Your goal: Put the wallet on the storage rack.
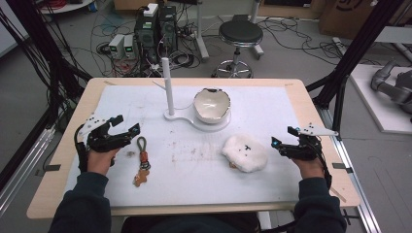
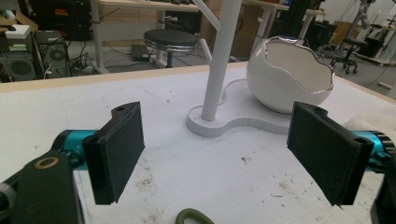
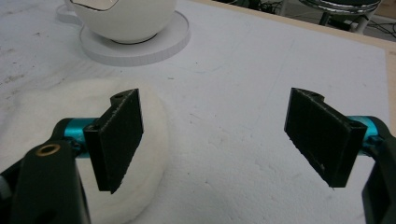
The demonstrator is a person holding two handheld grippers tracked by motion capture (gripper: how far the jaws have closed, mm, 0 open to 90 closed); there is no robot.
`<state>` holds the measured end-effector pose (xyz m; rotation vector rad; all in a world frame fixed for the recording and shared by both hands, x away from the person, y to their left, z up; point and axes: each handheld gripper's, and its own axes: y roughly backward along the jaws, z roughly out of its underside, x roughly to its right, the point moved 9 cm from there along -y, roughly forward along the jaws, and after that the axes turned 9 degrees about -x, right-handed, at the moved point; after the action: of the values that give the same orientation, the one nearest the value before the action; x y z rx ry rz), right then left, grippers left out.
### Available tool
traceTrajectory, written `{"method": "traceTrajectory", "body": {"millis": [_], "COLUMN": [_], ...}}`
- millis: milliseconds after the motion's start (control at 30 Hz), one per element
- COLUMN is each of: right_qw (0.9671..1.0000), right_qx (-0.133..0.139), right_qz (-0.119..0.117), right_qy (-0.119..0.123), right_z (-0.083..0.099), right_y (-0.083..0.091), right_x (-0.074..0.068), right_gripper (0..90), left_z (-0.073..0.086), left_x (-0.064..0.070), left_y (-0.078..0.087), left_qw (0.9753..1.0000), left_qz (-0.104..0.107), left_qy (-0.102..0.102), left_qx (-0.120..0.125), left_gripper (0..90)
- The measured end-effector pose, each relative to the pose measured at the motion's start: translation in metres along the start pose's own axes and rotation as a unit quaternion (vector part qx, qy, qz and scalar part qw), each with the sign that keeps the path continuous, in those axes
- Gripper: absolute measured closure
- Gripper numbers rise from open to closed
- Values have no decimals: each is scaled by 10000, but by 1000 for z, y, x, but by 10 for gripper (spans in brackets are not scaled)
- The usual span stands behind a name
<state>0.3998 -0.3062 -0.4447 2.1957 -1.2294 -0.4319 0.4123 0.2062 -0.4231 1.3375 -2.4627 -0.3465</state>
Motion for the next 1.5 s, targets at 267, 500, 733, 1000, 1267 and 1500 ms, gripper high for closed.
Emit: {"method": "traceTrajectory", "body": {"millis": [267,500,733,1000,1267,1500], "right_qw": [10000,10000,10000,9989,9883,9791], "right_qx": [2,-22,-13,-247,-1227,-1736], "right_qz": [-37,-65,-34,-393,-882,-1045], "right_qy": [-17,-54,-28,71,216,174], "right_z": [1,2,1,3,21,34], "right_y": [-1,-2,-2,-12,-51,-61], "right_x": [0,3,2,-14,-43,-48], "right_gripper": [199,199,199,203,203,328], "left_z": [7,18,23,26,25,22], "left_x": [-1,-3,-1,5,13,21], "left_y": [-4,-9,-7,-7,-11,-14], "left_qw": [9998,9979,9967,9962,9963,9966], "left_qz": [-39,-241,-280,-209,-98,41], "left_qy": [-9,-130,-172,-235,-325,-364], "left_qx": [-170,-593,-747,-808,-785,-737], "left_gripper": [199,216,234,235,235,235]}}
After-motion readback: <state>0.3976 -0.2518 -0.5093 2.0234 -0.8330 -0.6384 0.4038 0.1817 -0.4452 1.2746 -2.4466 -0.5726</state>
